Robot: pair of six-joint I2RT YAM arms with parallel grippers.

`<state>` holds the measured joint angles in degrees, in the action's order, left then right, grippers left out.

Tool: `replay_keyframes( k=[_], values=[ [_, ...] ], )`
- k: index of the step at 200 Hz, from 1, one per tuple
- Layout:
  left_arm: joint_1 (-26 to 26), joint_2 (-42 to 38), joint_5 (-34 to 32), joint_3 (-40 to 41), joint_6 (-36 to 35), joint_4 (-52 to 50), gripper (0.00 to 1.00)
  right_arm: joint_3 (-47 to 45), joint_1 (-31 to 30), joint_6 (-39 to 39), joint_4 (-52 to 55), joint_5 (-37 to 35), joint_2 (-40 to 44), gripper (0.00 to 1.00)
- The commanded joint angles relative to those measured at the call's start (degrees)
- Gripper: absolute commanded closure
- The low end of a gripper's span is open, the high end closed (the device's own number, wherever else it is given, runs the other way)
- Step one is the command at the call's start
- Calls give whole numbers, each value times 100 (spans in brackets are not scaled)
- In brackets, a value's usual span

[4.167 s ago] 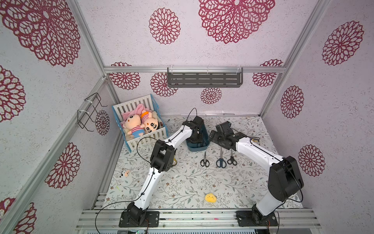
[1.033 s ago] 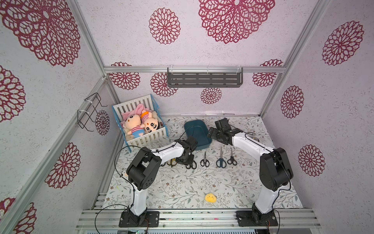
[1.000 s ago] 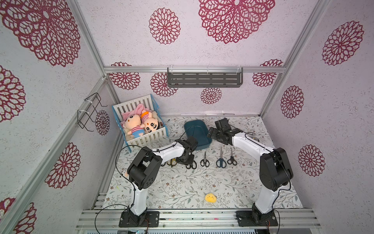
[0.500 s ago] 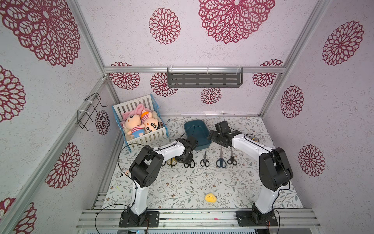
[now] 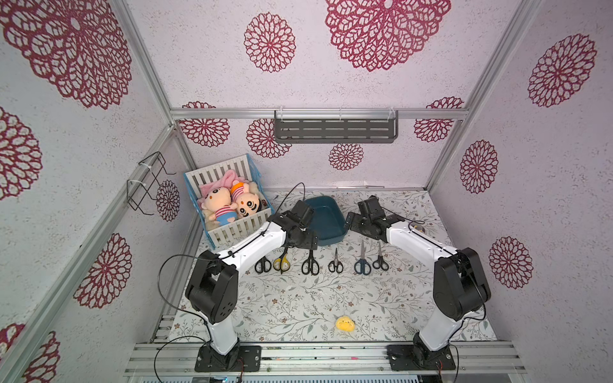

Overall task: Take the scissors out of the storage box
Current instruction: Reset both arms

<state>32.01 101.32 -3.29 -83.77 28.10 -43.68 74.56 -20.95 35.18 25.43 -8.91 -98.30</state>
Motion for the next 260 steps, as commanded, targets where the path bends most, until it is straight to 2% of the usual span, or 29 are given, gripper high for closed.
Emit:
replay_keyframes(
  k=[1, 29, 64, 85, 107, 130, 153, 181, 194, 215, 228, 247, 260],
  values=[
    [-520, -130, -87, -260, -59, 160, 3, -18, 281, -581, -337, -220, 502, 1],
    [-1192, -133, -991, -544, -312, 134, 3, -425, 637, -1232, -999, -432, 871, 1],
    [-2041, -85, -1535, -531, -460, 181, 3, -1579, 912, -2167, -2340, -750, 1384, 1],
    [-2320, -376, -2082, 118, -685, 747, 3, -2001, 1133, -2251, -2588, -1008, 1515, 1],
    [-2503, -876, -2285, 1141, -1002, 1872, 3, -2857, 1470, -2561, -3440, -736, 1759, 1],
    [-2768, -1220, -2302, 1857, -1227, 2721, 3, -3554, 1637, -2721, -4215, -920, 1806, 1],
    [-2997, -1410, -2347, 2511, -1564, 3512, 3, -4399, 1673, -2815, -5779, -1017, 1705, 1],
    [-3408, -1729, -1884, 3529, -1650, 4802, 3, -4959, 1664, -3188, -7062, -1060, 1425, 1],
    [-3535, -1881, -1666, 4009, -1825, 5427, 3, -5266, 1676, -3461, -7798, -919, 1499, 1],
    [-3665, -1962, -1426, 4593, -1991, 6274, 3, -5310, 1779, -3300, -8000, -591, 1471, 1],
    [-3684, -1907, -1159, 4876, -2113, 6943, 3, -5661, 1770, -3400, -8811, -234, 1420, 1],
    [-3700, -1629, -828, 5077, -2206, 7349, 3, -6052, 1735, -3408, -9581, -260, 1302, 1],
    [-3685, -1477, -845, 5479, -2262, 8242, 3, -6342, 1735, -3511, -10435, -81, 1020, 1]
  ],
)
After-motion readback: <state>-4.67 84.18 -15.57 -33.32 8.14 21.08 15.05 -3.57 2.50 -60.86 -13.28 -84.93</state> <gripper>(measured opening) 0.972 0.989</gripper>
